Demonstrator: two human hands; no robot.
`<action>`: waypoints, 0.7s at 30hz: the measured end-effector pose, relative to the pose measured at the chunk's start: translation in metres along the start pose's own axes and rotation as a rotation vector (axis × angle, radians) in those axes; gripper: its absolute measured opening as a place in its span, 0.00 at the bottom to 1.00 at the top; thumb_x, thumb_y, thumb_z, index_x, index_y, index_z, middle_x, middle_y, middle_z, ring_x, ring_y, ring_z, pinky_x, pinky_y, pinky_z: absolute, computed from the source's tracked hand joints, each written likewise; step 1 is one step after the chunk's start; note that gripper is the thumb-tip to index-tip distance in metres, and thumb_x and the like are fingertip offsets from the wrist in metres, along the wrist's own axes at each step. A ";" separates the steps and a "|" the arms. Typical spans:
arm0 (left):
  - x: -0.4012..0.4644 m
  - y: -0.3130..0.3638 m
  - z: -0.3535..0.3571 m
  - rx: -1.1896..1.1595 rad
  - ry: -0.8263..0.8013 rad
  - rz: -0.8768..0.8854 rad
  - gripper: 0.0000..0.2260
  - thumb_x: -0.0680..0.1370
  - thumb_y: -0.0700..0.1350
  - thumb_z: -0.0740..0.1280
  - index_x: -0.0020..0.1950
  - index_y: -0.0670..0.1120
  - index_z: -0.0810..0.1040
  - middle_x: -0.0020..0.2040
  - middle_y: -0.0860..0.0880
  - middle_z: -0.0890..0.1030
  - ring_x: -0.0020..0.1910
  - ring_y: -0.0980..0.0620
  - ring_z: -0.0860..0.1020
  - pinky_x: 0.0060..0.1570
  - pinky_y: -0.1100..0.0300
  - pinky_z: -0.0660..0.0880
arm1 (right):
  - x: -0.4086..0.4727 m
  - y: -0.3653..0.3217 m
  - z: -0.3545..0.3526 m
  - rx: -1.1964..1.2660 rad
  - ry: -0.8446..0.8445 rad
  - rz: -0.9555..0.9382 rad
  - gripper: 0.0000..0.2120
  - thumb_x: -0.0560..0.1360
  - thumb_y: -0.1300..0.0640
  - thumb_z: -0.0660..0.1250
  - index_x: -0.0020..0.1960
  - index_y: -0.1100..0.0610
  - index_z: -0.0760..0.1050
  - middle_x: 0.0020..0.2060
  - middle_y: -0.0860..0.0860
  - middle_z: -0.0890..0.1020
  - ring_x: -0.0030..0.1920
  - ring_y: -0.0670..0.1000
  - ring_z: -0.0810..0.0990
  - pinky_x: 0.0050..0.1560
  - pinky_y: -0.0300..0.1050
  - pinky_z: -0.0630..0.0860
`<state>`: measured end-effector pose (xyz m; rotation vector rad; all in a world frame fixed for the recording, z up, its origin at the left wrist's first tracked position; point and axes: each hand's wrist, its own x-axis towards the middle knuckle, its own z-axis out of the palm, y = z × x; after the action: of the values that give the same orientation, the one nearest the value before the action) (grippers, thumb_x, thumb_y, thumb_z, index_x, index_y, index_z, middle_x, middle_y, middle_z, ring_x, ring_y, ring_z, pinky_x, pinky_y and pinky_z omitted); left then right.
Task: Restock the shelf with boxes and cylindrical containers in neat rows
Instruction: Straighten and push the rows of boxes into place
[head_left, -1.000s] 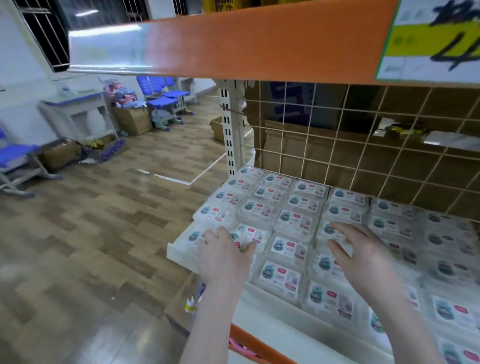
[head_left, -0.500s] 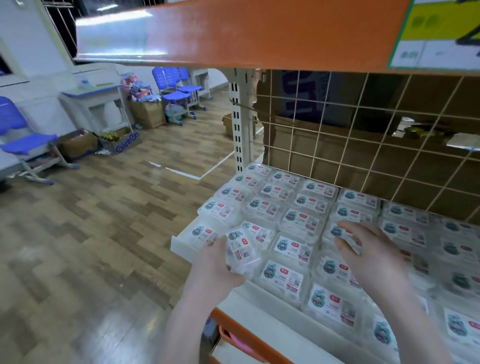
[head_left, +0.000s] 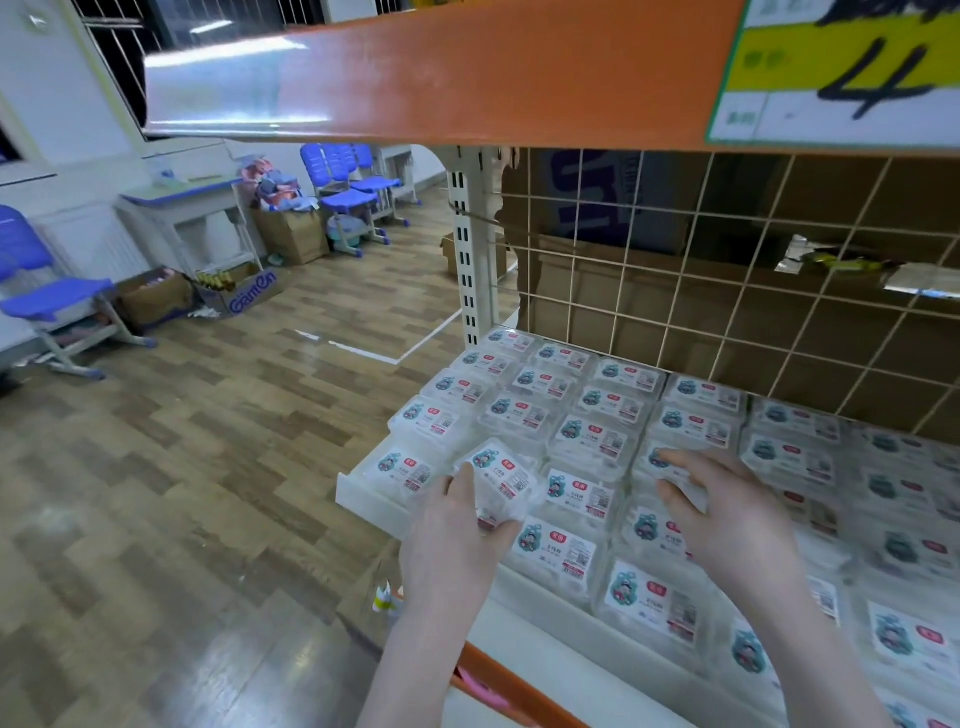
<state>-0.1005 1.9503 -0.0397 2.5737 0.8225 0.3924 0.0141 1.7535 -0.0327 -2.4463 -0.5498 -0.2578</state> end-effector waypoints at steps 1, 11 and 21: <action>0.000 0.000 0.002 0.008 0.024 0.007 0.34 0.73 0.59 0.68 0.74 0.50 0.61 0.65 0.51 0.68 0.65 0.52 0.66 0.55 0.57 0.72 | 0.000 0.000 0.000 -0.002 0.007 -0.003 0.13 0.74 0.57 0.67 0.59 0.54 0.78 0.55 0.52 0.78 0.52 0.53 0.79 0.47 0.43 0.72; 0.007 0.007 0.020 0.038 0.264 0.059 0.24 0.63 0.51 0.79 0.54 0.41 0.80 0.53 0.45 0.79 0.53 0.43 0.77 0.46 0.52 0.77 | -0.003 0.003 0.001 -0.013 0.044 -0.040 0.12 0.73 0.59 0.69 0.56 0.56 0.80 0.53 0.52 0.80 0.50 0.53 0.80 0.45 0.41 0.72; 0.017 0.008 0.026 0.161 0.349 0.083 0.23 0.57 0.55 0.80 0.43 0.43 0.80 0.41 0.46 0.80 0.40 0.45 0.78 0.40 0.52 0.77 | -0.005 0.008 0.003 0.008 0.110 -0.084 0.11 0.69 0.63 0.73 0.52 0.58 0.82 0.49 0.54 0.81 0.46 0.56 0.81 0.44 0.44 0.75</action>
<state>-0.0735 1.9465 -0.0561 2.7366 0.8963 0.8510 0.0130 1.7479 -0.0408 -2.3872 -0.6049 -0.4217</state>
